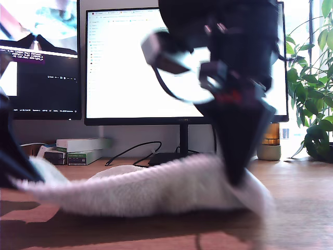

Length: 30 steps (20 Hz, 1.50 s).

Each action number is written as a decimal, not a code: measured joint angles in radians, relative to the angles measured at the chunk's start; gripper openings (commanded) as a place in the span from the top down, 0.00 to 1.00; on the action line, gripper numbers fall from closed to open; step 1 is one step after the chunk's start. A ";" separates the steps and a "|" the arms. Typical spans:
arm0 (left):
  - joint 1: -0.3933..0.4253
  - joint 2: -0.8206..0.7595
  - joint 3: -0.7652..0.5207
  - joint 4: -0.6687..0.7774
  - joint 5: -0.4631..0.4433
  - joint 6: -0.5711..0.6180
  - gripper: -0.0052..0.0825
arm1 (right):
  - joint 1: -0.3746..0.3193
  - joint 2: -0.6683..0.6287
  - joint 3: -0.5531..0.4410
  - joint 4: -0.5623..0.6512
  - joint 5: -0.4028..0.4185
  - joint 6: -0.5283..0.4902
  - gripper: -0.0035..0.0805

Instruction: Fold the tea towel to a neat square and place it to the right

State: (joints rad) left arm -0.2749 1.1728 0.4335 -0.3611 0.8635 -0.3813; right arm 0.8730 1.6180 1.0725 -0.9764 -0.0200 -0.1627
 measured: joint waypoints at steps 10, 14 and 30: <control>-0.006 -0.032 0.000 -0.231 -0.036 0.104 0.97 | 0.015 0.000 -0.050 0.019 -0.069 0.031 0.97; -0.029 -0.032 0.000 -0.269 -0.051 0.100 0.97 | 0.019 0.000 -0.050 0.026 -0.102 0.031 0.97; -0.033 -0.032 0.013 -0.286 -0.097 0.069 0.52 | 0.018 0.000 -0.050 -0.082 -0.158 -0.045 0.56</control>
State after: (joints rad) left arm -0.3080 1.1412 0.4469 -0.6468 0.7666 -0.3119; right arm 0.8909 1.6180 1.0225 -1.0588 -0.1776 -0.2081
